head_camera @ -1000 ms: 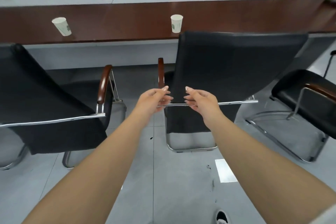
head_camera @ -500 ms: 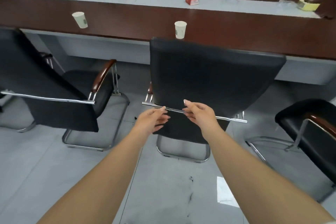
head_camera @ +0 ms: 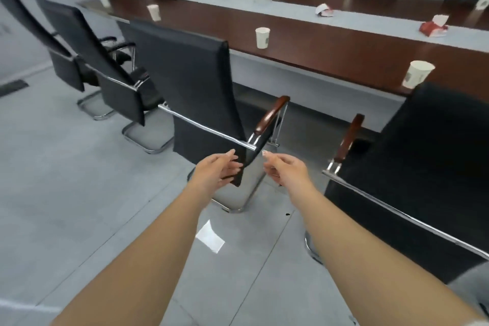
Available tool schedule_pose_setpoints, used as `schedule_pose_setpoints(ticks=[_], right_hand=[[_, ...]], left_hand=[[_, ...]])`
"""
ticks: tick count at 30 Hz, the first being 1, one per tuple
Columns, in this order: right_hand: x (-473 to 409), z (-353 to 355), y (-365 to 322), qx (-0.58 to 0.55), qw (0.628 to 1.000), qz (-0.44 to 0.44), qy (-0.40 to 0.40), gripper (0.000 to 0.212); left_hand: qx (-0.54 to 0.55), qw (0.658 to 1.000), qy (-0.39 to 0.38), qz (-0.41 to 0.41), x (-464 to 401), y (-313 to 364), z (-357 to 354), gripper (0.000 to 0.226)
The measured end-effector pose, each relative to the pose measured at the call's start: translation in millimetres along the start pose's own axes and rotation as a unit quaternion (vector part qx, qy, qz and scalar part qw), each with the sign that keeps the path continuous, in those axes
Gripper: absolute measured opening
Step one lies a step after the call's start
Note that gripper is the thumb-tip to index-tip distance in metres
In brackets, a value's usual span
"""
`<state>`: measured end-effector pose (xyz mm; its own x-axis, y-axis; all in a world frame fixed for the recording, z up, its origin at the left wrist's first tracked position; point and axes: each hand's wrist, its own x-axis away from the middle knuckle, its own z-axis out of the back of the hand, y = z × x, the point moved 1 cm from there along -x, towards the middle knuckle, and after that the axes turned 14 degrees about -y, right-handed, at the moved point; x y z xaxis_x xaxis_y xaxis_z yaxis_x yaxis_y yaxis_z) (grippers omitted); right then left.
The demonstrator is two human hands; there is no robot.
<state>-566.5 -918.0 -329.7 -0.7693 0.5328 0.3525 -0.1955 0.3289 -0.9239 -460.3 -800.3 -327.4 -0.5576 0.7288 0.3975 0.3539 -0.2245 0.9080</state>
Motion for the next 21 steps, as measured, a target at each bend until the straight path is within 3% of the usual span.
schedule_pose_setpoints(ticks=[5, 12, 17, 21], right_hand=[[-68.4, -106.7, -17.0, -0.011, 1.0, 0.013, 0.003, 0.014], [-132.5, -169.8, -62.3, 0.027, 0.996, 0.08, 0.04, 0.01], [-190.9, -160.6, -82.7, 0.042, 0.987, 0.104, 0.112, 0.059], [-247.0, -161.5, -92.2, 0.022, 0.985, 0.126, 0.117, 0.077]], left_hand=[[-0.016, 1.0, 0.017, -0.008, -15.9, 41.6, 126.9, 0.019], [-0.088, 0.996, -0.02, -0.024, -71.5, 100.2, 211.9, 0.019], [-0.093, 0.994, -0.027, -0.043, -135.1, 135.8, 237.7, 0.017], [-0.108, 0.992, -0.042, -0.041, -185.7, 154.9, 254.2, 0.018]])
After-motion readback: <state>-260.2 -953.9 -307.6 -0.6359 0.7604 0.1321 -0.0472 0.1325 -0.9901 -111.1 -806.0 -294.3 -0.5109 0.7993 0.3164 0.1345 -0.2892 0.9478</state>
